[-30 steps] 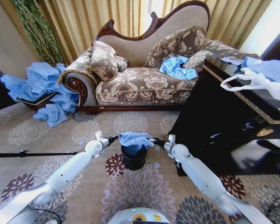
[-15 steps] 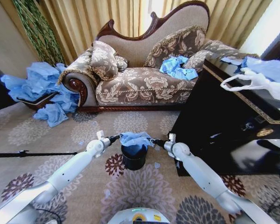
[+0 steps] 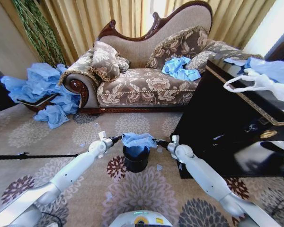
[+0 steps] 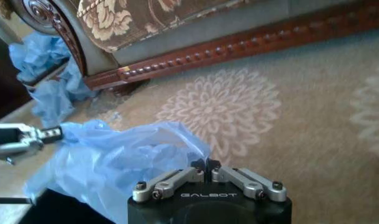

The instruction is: Place a garbage bag over the trash bin.

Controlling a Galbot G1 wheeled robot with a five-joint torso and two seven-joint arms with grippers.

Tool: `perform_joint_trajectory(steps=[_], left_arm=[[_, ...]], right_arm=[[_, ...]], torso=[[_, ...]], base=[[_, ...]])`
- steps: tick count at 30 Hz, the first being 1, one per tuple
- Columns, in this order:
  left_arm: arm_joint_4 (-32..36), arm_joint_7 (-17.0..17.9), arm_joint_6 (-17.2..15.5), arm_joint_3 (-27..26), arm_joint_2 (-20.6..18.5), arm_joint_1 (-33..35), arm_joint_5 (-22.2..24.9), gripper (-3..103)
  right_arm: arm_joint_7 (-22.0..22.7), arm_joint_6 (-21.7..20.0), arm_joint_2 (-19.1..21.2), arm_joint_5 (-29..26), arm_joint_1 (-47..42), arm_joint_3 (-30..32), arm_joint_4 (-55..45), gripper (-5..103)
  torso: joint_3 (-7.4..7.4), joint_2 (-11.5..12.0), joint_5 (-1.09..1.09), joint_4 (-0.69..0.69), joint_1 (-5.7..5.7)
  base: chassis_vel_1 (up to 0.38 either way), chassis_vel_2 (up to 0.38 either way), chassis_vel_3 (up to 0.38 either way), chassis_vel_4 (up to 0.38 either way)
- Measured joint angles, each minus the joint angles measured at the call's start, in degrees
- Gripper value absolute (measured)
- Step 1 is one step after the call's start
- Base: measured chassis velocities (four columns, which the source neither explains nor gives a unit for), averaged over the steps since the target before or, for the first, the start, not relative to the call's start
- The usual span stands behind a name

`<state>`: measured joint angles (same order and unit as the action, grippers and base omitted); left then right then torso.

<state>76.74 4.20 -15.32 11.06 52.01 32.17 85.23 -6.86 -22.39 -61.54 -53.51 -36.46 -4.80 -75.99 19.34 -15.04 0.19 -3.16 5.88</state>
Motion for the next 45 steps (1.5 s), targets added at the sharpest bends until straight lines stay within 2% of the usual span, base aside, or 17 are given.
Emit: perform_joint_trajectory(steps=[8,14,20,26,32,34,40,43,45], left_arm=[[-6.00,0.85,0.64,1.85,3.49,-2.89,-1.63,0],[-9.74,1.56,0.53,4.06,5.15,-4.30,-2.79,0],[-12.74,3.38,-2.45,6.92,6.27,-6.00,-3.31,0],[-11.10,2.65,-5.06,8.82,3.26,-4.87,-2.98,0],[-7.92,1.23,-5.64,8.69,0.25,-2.39,-2.78,0],[-5.40,0.68,-5.42,7.05,-1.45,-0.75,-2.55,0],[-1.73,0.20,-4.73,2.95,-3.36,1.92,-2.84,0],[-0.31,-0.34,-4.10,1.46,-4.00,3.27,-3.24,0],[-0.11,-0.38,-3.83,0.80,-3.71,4.08,-3.61,0]], right_arm=[[-0.73,2.73,-0.62,7.99,-0.08,-0.85,2.45,0],[-1.80,2.95,-0.73,10.15,-0.92,-1.72,3.44,0],[-3.29,3.14,-0.76,11.05,-1.42,-2.65,4.80,0],[-4.10,3.16,1.18,10.85,-4.78,-2.38,2.31,0],[-4.44,3.76,2.52,10.67,-7.93,-1.51,0.52,0],[-4.49,4.22,2.84,10.56,-8.87,-1.19,0.04,0],[-4.53,5.44,3.03,10.58,-10.46,-0.48,-0.24,0],[-4.08,7.44,2.71,12.40,-11.82,1.83,-0.24,0],[-2.71,10.41,1.89,17.27,-13.94,6.89,-1.85,-3]], torso=[[0.00,0.00,0.00,-0.01,0.00],[0.00,0.00,0.00,-0.01,0.00],[0.00,0.00,-0.01,0.00,0.00],[-0.01,0.00,0.00,0.01,-0.01],[-0.01,0.00,0.00,0.00,-0.01],[-0.01,0.00,0.00,-0.01,-0.01],[-0.01,0.00,0.01,0.00,-0.01],[-0.01,0.00,-0.02,0.01,-0.01],[0.00,0.00,0.00,0.00,-0.01]], base=[[0.000,0.000,0.000,0.000],[0.000,0.000,0.000,0.000],[0.000,0.000,0.000,0.000],[0.000,0.000,0.000,0.000],[0.000,0.000,0.000,0.000],[0.000,0.000,0.000,0.000],[0.000,0.000,0.000,0.000],[0.000,0.000,0.000,0.000],[0.000,0.000,0.000,0.000]])
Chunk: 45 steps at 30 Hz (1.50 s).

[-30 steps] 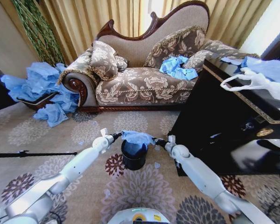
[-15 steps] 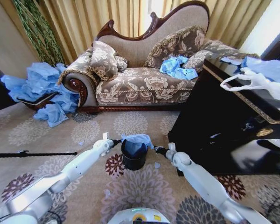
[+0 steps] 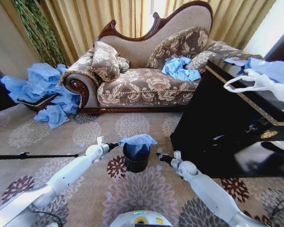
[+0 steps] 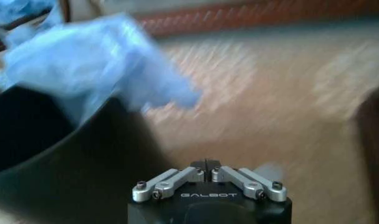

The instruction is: Place a garbage bag over the trash bin.

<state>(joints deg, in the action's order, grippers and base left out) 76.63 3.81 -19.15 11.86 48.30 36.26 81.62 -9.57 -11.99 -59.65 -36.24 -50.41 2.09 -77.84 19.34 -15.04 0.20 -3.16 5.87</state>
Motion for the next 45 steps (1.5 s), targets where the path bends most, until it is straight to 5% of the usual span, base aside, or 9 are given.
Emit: perform_joint_trajectory(steps=[4,8,18,24,28,39,45], left_arm=[[0.24,0.10,0.02,-0.45,0.75,0.67,-0.28,0],[0.29,0.17,0.05,-0.42,1.12,1.06,-0.51,0],[-0.15,-0.13,0.13,1.75,1.94,0.16,-0.70,0],[-2.29,-1.25,0.39,6.84,4.14,-3.04,-0.75,0],[-2.45,-1.49,0.51,7.11,4.34,-2.99,-1.00,0],[-2.03,-1.51,0.63,6.79,3.93,-3.11,-0.95,0],[-1.39,-1.43,0.62,6.78,3.30,-3.32,-0.75,0]], right_arm=[[-1.66,6.70,0.85,8.05,-1.39,4.61,-3.63,7],[-6.38,8.29,4.06,8.30,0.20,4.48,-9.09,23],[-11.05,0.41,7.44,-6.61,16.80,-14.70,-6.21,61],[-11.19,-1.44,7.46,-8.77,17.47,-15.08,-3.16,82],[-10.86,-1.94,6.15,-9.32,18.08,-15.44,-1.15,97],[-10.24,-1.38,6.48,-11.38,16.37,-14.57,-2.64,102],[-11.00,-0.75,5.23,-11.43,16.39,-14.96,-1.97,88]], torso=[[0.00,0.00,-0.01,-0.05,0.00],[0.00,0.00,0.01,-0.02,0.00],[0.00,0.00,-0.02,0.05,0.01],[0.00,0.00,-0.01,-0.09,0.01],[0.00,0.00,-0.02,0.04,0.01],[0.00,0.00,0.00,-0.01,0.01],[0.00,0.00,0.00,0.00,0.01]], base=[[0.000,0.000,0.000,0.000],[0.000,0.000,0.000,0.000],[0.000,0.000,0.000,0.000],[0.000,0.000,0.000,0.000],[0.000,0.000,0.000,0.000],[0.000,0.000,0.000,0.000],[0.000,0.000,0.000,0.000]])
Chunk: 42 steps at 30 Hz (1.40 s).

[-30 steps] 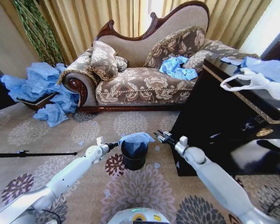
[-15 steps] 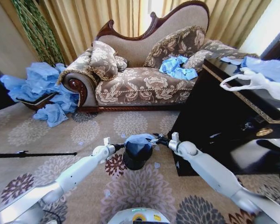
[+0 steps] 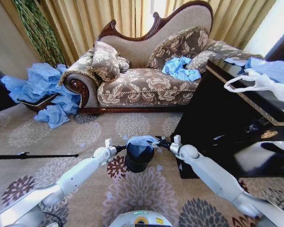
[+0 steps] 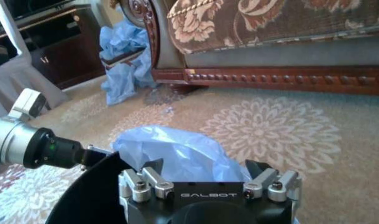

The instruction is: Place a garbage bag over the trash bin.

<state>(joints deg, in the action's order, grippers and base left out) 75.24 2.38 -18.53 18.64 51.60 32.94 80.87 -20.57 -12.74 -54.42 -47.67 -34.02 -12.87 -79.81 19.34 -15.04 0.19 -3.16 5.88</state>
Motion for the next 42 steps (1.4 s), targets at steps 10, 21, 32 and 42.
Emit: perform_joint_trajectory(steps=[10,21,32,42], left_arm=[[1.20,0.08,-0.03,-0.40,-1.51,0.05,0.39,0],[1.77,0.15,0.00,-0.79,-2.10,0.30,0.54,0],[1.76,0.28,0.10,-0.96,-2.32,-0.11,0.90,0],[4.14,0.96,0.14,-5.44,-4.35,2.62,1.29,0]], right_arm=[[-0.80,0.04,-0.91,-0.56,-0.24,-0.28,-0.14,60],[-1.25,0.19,-1.73,-0.98,-0.30,-0.31,0.07,32],[-1.24,0.32,-0.69,-1.21,-2.35,0.76,-1.50,1],[-1.74,2.19,-0.89,-1.50,-4.86,0.26,-5.48,0]], torso=[[0.00,0.00,0.01,0.00,0.00],[0.00,0.00,0.01,0.00,0.00],[-0.01,0.00,0.00,-0.02,0.00],[-0.01,0.00,0.01,-0.02,-0.01]], base=[[0.000,0.000,0.000,0.000],[0.000,0.000,0.000,0.000],[0.000,0.000,0.000,0.000],[0.000,0.000,0.000,0.000]])
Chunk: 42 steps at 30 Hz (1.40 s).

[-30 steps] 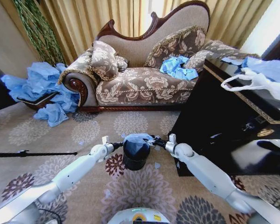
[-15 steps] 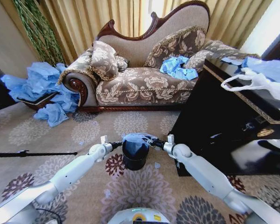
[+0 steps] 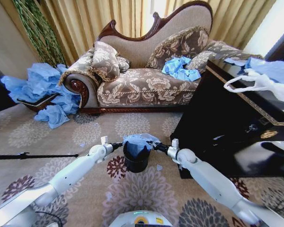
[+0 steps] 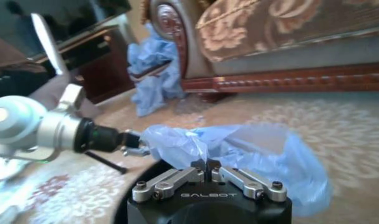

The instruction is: Place a garbage bag over the trash bin.

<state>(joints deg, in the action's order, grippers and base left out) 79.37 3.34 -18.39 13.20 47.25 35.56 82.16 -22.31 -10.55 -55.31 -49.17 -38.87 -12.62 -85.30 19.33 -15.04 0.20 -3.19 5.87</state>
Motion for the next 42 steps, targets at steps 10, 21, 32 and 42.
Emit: perform_joint_trajectory(steps=[10,21,32,42], left_arm=[[5.61,0.42,-0.09,-7.93,-3.93,7.60,0.22,0],[8.78,0.22,0.29,-9.56,-5.53,11.67,-0.49,0],[5.55,0.07,1.74,-7.71,-2.69,10.63,-1.93,0],[3.35,0.13,2.90,-7.48,-0.55,9.58,-2.45,0]], right_arm=[[1.11,1.79,-0.11,0.88,-4.30,-2.49,-6.73,0],[2.39,7.68,-1.69,12.14,-17.74,1.33,-11.21,0],[0.62,13.08,-3.34,20.26,-22.13,4.59,-5.27,0],[-0.26,15.56,-2.42,24.33,-23.67,7.32,-2.18,0]], torso=[[0.00,0.00,0.01,0.01,0.00],[0.00,0.00,0.00,0.03,0.00],[0.00,0.00,0.00,0.01,0.01],[0.01,0.00,-0.01,0.02,0.01]], base=[[0.000,0.000,0.000,0.000],[0.000,0.000,0.000,0.000],[0.000,0.000,0.000,0.000],[0.000,0.000,0.000,0.000]])
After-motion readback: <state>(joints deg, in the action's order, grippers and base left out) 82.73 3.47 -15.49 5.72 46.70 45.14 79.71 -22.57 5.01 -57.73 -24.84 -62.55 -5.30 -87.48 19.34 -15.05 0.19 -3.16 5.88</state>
